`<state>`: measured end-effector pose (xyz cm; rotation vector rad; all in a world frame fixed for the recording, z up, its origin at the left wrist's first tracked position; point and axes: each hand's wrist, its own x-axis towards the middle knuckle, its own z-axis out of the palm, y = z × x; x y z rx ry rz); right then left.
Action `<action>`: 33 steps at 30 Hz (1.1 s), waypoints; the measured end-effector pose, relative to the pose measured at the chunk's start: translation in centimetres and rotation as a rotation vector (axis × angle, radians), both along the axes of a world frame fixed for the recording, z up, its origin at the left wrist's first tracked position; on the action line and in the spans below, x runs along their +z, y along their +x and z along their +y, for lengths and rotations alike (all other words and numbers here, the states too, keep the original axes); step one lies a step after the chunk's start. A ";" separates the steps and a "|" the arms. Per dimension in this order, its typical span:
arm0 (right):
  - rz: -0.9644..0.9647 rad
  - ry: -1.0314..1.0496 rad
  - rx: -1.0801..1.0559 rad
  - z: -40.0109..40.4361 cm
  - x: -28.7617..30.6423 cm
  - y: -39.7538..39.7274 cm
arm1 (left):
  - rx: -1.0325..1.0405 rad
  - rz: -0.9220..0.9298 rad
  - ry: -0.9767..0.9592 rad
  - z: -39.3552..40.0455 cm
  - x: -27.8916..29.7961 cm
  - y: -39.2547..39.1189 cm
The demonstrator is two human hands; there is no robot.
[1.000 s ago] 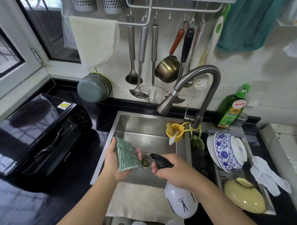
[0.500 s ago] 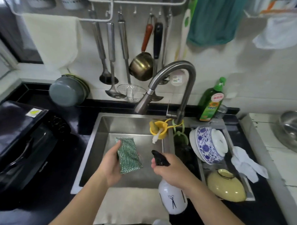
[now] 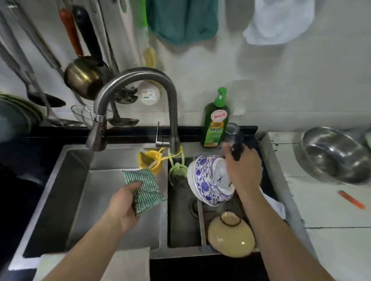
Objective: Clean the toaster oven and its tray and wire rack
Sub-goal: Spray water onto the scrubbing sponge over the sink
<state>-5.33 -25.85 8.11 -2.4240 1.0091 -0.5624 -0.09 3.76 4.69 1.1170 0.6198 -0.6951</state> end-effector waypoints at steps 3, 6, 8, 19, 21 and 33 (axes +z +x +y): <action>0.022 0.035 -0.032 -5.9 -2.6 1.9 | 0.054 0.006 0.021 -2.1 -0.6 -0.1; -0.011 0.126 -0.098 -9.4 -5.2 3.8 | 0.075 0.019 0.009 -3.4 -1.5 -0.5; -0.052 0.185 -0.105 -11.3 -6.9 5.1 | 0.084 0.015 -0.002 -4.4 -2.2 -0.7; -0.087 0.354 -0.222 -17.3 -9.4 9.8 | 0.116 -0.095 0.050 -5.1 -3.8 -0.9; -0.103 0.387 -0.212 -16.9 -9.3 9.4 | 0.128 -0.083 0.055 -4.9 -3.5 -1.2; -0.218 0.679 0.309 8.0 -3.4 2.7 | 0.231 -0.116 -0.139 1.9 0.7 -3.3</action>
